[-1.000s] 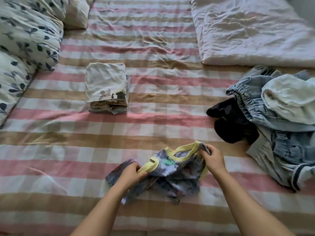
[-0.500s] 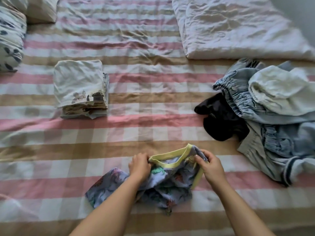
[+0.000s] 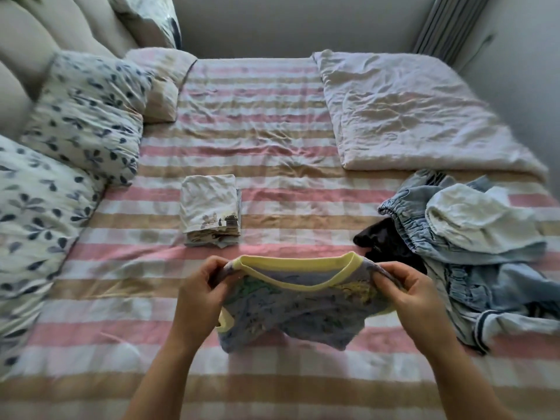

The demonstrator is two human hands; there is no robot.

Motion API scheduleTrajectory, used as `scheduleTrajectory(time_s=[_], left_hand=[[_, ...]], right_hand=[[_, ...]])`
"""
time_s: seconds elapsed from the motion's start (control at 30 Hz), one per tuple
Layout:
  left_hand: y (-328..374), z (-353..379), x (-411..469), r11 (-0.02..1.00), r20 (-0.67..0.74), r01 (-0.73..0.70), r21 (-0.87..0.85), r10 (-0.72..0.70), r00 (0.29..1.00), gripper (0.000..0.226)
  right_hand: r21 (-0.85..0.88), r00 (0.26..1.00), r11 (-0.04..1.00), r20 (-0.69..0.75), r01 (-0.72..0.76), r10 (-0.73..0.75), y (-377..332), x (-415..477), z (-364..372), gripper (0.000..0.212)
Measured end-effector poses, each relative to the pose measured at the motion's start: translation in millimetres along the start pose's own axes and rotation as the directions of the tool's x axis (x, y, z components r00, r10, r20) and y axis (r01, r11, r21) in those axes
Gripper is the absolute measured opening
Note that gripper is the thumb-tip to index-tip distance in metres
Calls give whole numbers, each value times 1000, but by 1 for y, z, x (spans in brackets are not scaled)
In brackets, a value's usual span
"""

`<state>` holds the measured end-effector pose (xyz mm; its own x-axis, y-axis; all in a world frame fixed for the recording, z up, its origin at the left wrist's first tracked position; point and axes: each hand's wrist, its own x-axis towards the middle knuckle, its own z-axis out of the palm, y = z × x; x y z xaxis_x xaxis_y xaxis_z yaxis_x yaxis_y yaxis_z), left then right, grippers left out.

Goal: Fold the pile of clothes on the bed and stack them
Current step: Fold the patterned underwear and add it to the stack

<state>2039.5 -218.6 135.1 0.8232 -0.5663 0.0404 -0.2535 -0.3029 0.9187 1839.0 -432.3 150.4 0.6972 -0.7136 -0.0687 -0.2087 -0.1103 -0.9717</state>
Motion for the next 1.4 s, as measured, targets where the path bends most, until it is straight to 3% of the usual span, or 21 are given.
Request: scheduleTrajectory(time_s=[0.13, 0.37, 0.5, 0.6, 0.73, 0.93, 1.1, 1.27, 1.4], left_hand=[[62, -48, -13, 983, -10, -175, 52, 176, 984, 17], [77, -49, 34, 970, -57, -228, 88, 234, 971, 19], [28, -13, 88, 977, 41, -180, 114, 176, 983, 25], [-32, 25, 130, 977, 104, -114, 182, 96, 990, 8], [-125, 80, 180, 933, 177, -87, 350, 25, 984, 8], [-229, 143, 233, 885, 167, -21, 466, -64, 984, 9], [-261, 169, 282, 852, 123, 44, 522, -126, 984, 18], [-272, 185, 340, 820, 21, 83, 566, -114, 993, 16], [-282, 196, 354, 805, -27, 76, 588, -74, 997, 22]], right_hand=[[34, 993, 993, 29, 111, -112, -60, -21, -17, 18], [19, 983, 983, -6, 185, -184, -76, 21, -20, 15], [-48, 993, 992, -14, 120, -121, -23, 79, -6, 27], [-121, 999, 992, -5, 41, -42, 40, 127, 8, 15], [-231, 999, 972, -21, -34, 30, 138, 192, 26, 8], [-332, 996, 940, -49, -82, 70, 245, 269, 50, 8], [-422, 993, 899, -75, -114, 91, 281, 331, 58, 13], [-487, 985, 864, -163, -128, 54, 286, 400, 68, 21], [-536, 984, 829, -147, -163, 98, 298, 417, 83, 23]])
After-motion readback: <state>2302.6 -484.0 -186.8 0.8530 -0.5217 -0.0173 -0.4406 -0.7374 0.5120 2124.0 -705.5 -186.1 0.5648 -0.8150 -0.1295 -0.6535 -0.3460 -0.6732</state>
